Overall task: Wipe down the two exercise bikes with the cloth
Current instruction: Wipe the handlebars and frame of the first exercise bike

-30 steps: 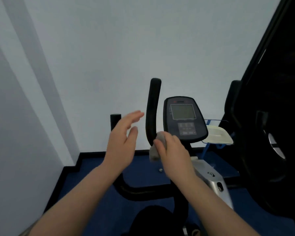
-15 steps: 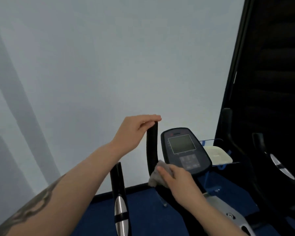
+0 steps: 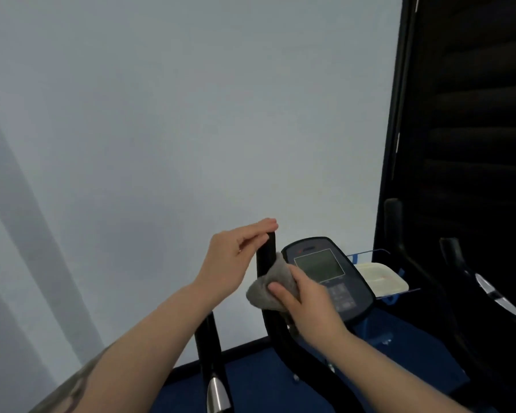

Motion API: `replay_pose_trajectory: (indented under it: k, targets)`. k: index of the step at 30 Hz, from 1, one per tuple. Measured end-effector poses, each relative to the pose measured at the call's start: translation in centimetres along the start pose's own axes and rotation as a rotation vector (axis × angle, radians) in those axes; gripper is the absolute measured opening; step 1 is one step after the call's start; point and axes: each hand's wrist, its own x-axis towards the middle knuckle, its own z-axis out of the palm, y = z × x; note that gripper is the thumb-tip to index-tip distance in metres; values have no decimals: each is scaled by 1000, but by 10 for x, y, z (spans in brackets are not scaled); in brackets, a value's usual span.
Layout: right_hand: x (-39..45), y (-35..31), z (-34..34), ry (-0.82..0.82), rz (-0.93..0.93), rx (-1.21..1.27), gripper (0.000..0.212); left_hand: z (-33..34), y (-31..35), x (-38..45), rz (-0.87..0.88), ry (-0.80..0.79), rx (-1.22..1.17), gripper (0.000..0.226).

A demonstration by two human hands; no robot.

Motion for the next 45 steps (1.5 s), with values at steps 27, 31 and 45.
replay_pose_trajectory:
  k: [27, 31, 45]
  targets:
    - [3, -17, -9, -149, 184, -288, 29, 20, 3, -23, -33, 77, -199, 43]
    - [40, -44, -16, 11, 96, -120, 23, 14, 3, -22, -44, 28, -189, 41]
    - [27, -46, -16, -11, 72, 34, 25, 16, 1, -21, -33, 25, -187, 38]
